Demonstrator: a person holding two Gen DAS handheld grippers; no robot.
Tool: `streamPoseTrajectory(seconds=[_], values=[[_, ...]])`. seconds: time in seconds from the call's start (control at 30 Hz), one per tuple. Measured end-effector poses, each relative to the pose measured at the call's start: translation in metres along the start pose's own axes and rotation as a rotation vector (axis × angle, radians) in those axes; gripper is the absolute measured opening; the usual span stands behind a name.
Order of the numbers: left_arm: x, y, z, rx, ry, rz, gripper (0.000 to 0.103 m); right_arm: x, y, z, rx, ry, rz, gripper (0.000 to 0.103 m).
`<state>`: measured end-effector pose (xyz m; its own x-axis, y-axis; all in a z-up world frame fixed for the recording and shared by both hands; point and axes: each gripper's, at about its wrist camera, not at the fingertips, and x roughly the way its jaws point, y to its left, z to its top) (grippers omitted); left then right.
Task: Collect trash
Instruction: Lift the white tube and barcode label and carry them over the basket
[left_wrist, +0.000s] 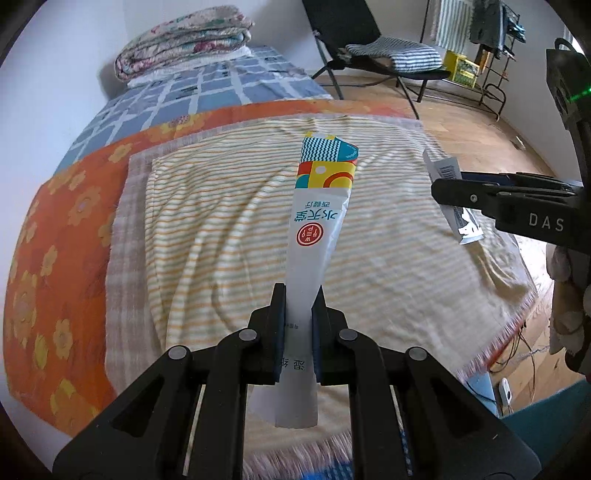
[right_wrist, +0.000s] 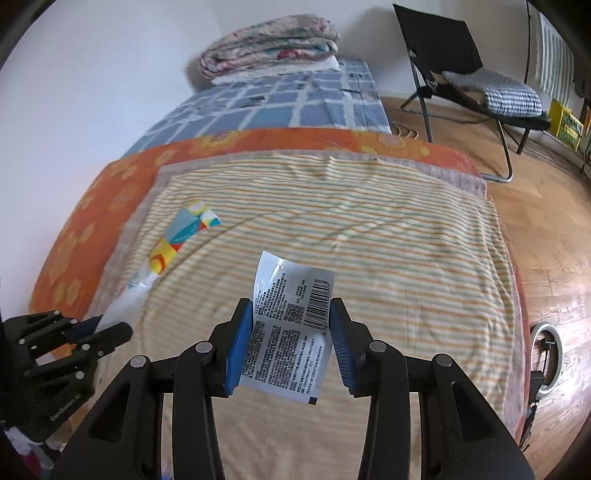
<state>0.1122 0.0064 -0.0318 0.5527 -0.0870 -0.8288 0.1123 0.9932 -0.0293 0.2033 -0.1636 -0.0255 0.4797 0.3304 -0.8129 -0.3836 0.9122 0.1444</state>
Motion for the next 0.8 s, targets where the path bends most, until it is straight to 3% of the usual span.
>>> streamPoseTrajectory(seconds=[0.47, 0.8], values=[[-0.072, -0.024, -0.070, 0.003, -0.020, 0.001, 0.010, -0.077, 0.026, -0.078, -0.076, -0.026, 0.042, 0.040], [-0.080, -0.045, -0.134, -0.020, 0.060, -0.042, 0.010, -0.097, 0.033, -0.137, -0.087, 0.000, 0.053, 0.040]])
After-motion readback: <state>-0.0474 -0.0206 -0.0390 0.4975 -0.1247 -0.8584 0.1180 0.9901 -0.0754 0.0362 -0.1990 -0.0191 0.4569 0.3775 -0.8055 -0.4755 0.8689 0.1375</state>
